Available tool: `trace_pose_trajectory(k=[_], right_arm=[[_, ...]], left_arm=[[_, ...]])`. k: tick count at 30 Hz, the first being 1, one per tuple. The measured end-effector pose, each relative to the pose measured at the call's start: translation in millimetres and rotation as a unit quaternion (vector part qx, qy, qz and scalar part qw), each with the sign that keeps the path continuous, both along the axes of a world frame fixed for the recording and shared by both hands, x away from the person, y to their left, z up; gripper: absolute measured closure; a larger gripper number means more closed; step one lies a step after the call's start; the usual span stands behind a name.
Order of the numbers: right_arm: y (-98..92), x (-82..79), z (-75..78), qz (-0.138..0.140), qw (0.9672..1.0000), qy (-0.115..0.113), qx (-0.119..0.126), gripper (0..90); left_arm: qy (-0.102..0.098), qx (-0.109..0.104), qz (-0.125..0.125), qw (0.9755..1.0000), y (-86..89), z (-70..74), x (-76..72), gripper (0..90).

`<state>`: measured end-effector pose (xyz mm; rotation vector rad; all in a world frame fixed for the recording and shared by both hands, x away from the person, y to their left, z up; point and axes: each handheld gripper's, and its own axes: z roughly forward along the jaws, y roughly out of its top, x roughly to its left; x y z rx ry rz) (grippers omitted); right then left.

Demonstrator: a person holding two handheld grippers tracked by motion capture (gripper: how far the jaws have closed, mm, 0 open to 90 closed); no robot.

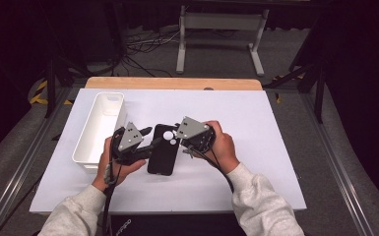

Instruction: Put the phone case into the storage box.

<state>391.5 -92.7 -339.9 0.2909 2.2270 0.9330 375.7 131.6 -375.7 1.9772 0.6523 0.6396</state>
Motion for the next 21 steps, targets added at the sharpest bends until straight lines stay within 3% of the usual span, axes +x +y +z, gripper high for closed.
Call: trace_pose_trajectory(k=[3,11,15,21], right_arm=[[2.9,-2.2,-0.4,0.003,1.0,-0.005,-0.006,85.1],[13.5,-12.2,-2.6,-0.005,0.9985,-0.041,-0.035,84.9],[16.4,-14.2,-3.4,-0.004,0.9982,-0.046,-0.038,84.7],[20.8,-17.4,-4.3,-0.006,0.9974,-0.054,-0.046,84.7]], left_arm=[[0.002,-0.003,0.0,1.0,1.8,0.3,1.3,61.3],[0.01,-0.011,0.004,0.9999,5.4,-0.3,4.3,67.0],[0.008,-0.012,0.004,0.9999,6.5,0.4,4.3,72.1],[0.007,-0.018,0.009,0.9998,8.0,1.4,4.9,72.7]])
